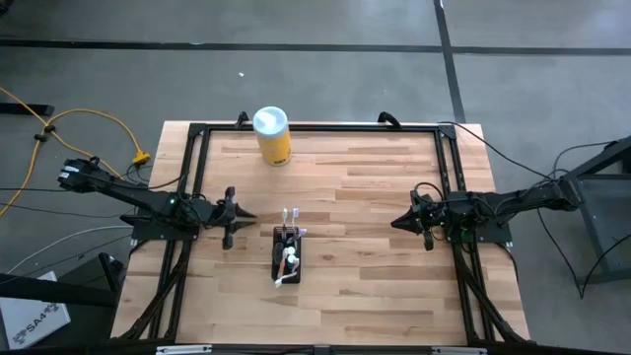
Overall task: Pick & Place toothbrushing station
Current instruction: Return to Home Position
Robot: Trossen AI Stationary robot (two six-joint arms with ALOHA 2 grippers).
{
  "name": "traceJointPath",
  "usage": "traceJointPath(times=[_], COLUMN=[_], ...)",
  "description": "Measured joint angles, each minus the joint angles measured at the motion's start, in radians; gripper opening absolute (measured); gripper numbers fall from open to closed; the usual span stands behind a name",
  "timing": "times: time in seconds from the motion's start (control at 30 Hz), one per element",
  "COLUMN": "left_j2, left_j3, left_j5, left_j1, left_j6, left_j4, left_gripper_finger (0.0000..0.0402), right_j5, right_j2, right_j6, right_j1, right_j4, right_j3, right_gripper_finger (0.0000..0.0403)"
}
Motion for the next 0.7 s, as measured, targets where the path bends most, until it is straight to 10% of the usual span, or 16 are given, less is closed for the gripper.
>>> traceJointPath(times=[0.37,0.7], left_j2=[-0.002,0.006], left_j3=[0.000,0.000], left_j5=[0.309,0.337], left_j1=[0.127,0.232], left_j6=[0.066,0.072], left_j4=[-0.056,-0.052], left_gripper_finger=[0.0077,0.0077], right_j5=[-0.001,-0.001], right_j2=[0.000,0.000], right_j6=[0.000,0.000], right_j1=[0.000,0.000], right_j4=[0.002,0.001], right_j3=[0.000,0.000], right_gripper_finger=[0.0011,0.0011])
